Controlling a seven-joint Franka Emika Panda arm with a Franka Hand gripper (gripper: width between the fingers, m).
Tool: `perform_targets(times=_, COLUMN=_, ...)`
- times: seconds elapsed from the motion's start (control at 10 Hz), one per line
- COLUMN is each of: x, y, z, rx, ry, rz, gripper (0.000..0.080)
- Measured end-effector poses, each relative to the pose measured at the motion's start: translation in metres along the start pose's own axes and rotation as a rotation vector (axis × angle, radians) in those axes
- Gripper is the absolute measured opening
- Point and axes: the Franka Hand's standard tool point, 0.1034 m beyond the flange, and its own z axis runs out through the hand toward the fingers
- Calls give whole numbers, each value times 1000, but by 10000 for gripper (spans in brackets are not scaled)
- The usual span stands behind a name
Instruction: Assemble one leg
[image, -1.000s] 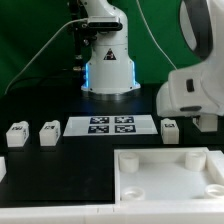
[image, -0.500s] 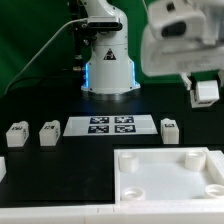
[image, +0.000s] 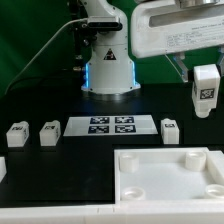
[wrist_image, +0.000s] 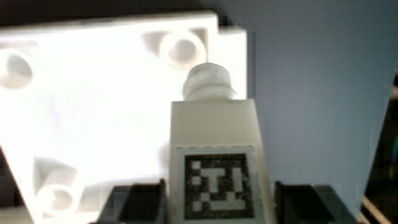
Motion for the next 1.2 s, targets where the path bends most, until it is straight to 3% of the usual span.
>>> perform_targets(times=0.3, x=-1, y=-5, z=1, rx=26, ry=213, rz=-14, gripper=291)
perform_targets(times=0.4, x=-1, y=-4, z=3, rx=24, ry=208, rz=-18, gripper=291)
perform_targets(times=0.5, x=11, y=-2, z=1, rx=16, ry=182, rz=-22, gripper=291)
perform_targets(times=0.6, x=35, y=-6, z=-6, rx=12, ry=202, rz=-42, gripper=291)
perform_targets(times=0.7, x=44, y=-11, z=-4, rx=1, ry=214, rz=-80, gripper=291)
perform_targets(times=0.9, x=50, y=-6, z=7, rx=-24, ry=209, rz=-135, gripper=291)
perform_targets(times=1.2, x=50, y=-7, z=6, rx=-20, ry=209, rz=-134, gripper=291)
